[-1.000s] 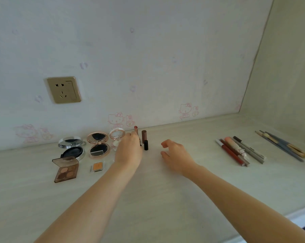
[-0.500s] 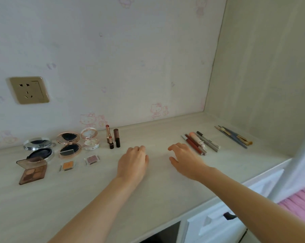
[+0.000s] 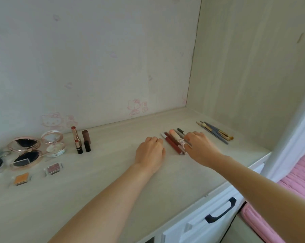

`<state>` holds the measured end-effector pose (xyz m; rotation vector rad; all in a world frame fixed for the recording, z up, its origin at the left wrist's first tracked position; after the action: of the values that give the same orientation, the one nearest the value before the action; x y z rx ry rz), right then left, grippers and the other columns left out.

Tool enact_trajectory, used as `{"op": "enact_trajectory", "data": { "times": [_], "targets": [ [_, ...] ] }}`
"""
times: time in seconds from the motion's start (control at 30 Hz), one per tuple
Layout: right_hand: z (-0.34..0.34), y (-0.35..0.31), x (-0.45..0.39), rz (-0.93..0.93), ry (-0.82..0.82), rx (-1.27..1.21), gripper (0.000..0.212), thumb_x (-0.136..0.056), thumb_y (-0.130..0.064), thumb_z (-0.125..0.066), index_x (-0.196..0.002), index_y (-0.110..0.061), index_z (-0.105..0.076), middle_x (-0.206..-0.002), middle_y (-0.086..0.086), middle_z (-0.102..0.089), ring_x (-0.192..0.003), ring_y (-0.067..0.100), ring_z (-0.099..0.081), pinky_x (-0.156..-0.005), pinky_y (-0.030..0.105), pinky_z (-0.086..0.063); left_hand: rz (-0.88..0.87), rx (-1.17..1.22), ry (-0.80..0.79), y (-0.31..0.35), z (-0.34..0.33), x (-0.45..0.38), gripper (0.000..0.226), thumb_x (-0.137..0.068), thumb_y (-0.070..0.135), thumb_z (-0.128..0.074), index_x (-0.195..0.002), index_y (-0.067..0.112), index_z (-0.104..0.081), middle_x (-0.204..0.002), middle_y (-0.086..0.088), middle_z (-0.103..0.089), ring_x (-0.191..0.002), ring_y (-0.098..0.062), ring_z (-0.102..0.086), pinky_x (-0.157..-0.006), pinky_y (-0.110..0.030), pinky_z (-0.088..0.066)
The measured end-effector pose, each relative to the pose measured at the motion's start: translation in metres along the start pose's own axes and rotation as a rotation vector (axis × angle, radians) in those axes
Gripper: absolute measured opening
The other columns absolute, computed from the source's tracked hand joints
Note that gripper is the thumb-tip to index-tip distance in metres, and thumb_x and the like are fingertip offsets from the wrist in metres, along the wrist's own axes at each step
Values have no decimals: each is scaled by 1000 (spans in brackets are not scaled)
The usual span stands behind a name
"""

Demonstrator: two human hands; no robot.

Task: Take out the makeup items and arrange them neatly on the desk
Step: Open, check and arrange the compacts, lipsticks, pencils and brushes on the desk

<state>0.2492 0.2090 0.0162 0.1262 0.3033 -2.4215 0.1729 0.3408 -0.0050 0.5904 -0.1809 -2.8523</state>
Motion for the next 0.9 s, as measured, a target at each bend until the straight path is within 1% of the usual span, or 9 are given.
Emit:
{"op": "enact_trajectory", "data": {
  "times": [0.13,0.3,0.37,0.47,0.6,0.67,0.73,0.83,0.9],
  "targets": [
    [-3,11,-23,-30,22,41,29,-98,-26,-39,-112,-10,-58,-108,10,-56,-104,27,-47,-88,34,-41,73,218,59,0,-3,-38,25,-96,22,-43,-104,8,-62,-112,-6,-61,-115,-23,-47,-87,-40,-46],
    [-15,14,-44,-65,2,45,32,-98,-31,-38,-105,-10,-61,-97,9,-51,-107,31,-45,-85,37,-40,72,262,-16,6,-15,-72,31,-98,21,-41,-121,7,-57,-124,-11,-57,-123,-25,-44,-95,-41,-44],
    [-19,13,-46,-71,-11,54,34,-97,-34,-38,-102,-9,-61,-91,6,-45,-106,30,-42,-81,35,-38,88,278,-64,4,-24,-81,34,-99,25,-41,-126,9,-54,-129,-14,-52,-122,-28,-47,-96,-39,-44],
    [-25,13,-48,-81,-19,52,34,-97,-34,-38,-96,-9,-61,-87,6,-43,-105,30,-40,-81,36,-38,109,281,-150,-1,-41,-92,38,-99,31,-39,-131,13,-50,-133,-16,-49,-119,-32,-51,-99,-39,-43],
    [-33,17,-52,-117,-28,14,36,-97,-33,-36,-70,-12,-47,-70,3,-40,-93,29,-40,-76,34,-36,130,321,-209,-3,-53,-98,35,-99,33,-37,-125,16,-54,-127,-14,-56,-113,-31,-55,-96,-39,-46],
    [-36,18,-55,-139,-31,-5,39,-96,-35,-36,-63,-15,-42,-66,2,-42,-89,29,-42,-77,35,-37,149,358,-206,-4,-55,-99,34,-99,33,-39,-123,16,-55,-125,-14,-58,-112,-31,-56,-96,-40,-46],
    [-38,20,-56,-184,-40,-48,37,-96,-35,-38,-70,-12,-48,-69,4,-48,-89,29,-40,-76,34,-34,168,397,-191,-4,-53,-99,34,-98,31,-41,-126,16,-54,-126,-13,-59,-113,-30,-56,-98,-39,-45],
    [-36,20,-56,-197,-6,-34,27,-96,-31,-42,-83,-10,-53,-85,10,-56,-95,31,-46,-78,34,-32,197,450,-153,-3,-50,-99,35,-98,28,-42,-128,15,-53,-126,-11,-59,-117,-28,-53,-99,-36,-43],
    [-34,19,-53,-195,35,-30,25,-96,-28,-43,-93,-7,-56,-96,13,-59,-100,33,-49,-83,35,-33,222,518,-107,-2,-46,-98,34,-97,28,-43,-127,15,-53,-125,-9,-60,-117,-26,-53,-94,-29,-42]
  ]
}}
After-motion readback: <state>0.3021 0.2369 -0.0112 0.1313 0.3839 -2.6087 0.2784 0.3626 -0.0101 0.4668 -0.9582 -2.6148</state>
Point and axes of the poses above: each hand's wrist, its own x-axis away from the middle knuckle, its own z-axis out of the back of the hand, y = z × x, the point moved 7 cm from there along -x, towards the middle knuckle
